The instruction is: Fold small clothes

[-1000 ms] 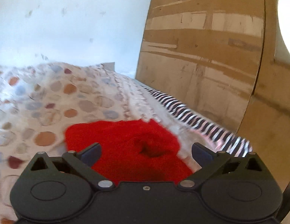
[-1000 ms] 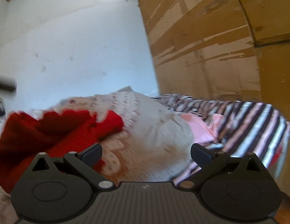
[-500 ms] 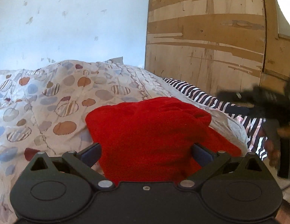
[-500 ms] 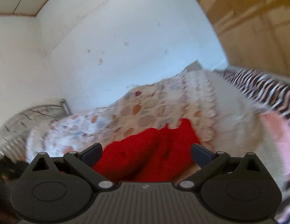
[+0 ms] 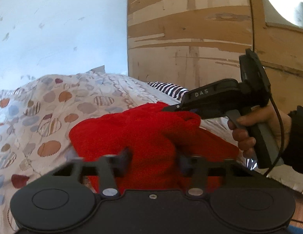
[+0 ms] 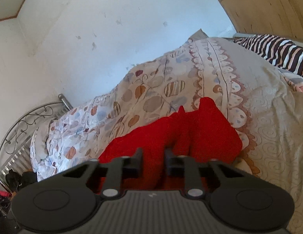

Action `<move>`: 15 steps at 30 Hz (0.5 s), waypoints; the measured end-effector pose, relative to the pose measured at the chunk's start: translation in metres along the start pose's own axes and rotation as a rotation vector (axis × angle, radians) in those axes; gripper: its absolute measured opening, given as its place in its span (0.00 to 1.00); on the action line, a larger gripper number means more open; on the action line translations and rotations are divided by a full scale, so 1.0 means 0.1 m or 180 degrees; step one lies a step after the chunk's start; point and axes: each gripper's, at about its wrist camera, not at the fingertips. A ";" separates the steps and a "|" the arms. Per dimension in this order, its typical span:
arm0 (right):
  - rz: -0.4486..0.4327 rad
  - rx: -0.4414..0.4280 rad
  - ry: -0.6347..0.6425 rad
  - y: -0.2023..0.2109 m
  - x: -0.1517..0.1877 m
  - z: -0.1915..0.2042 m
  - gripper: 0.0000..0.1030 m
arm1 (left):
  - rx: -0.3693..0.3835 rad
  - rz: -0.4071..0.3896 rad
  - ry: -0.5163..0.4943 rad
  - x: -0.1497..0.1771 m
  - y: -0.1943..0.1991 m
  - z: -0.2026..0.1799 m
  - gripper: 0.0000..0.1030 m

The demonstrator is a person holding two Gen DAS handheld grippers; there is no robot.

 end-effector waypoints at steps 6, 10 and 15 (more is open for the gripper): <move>-0.0333 -0.0072 0.0212 0.19 -0.20 0.06 0.16 | 0.0016 -0.0035 -0.0006 -0.09 -0.03 -0.12 0.20; -0.0560 -0.0039 0.0235 0.41 -0.34 -0.02 0.16 | 0.0151 -0.0119 -0.0089 -0.24 -0.05 -0.29 0.18; -0.0538 0.0186 0.0090 0.52 -0.29 -0.33 0.16 | 0.0366 -0.0057 -0.0313 -0.30 -0.18 -0.57 0.18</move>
Point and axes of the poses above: each gripper's, at about its wrist camera, not at the fingertips, and y roughly against the way its jaws point, z to its left, x to its underside, and after that the axes turned 2 degrees about x, right-handed
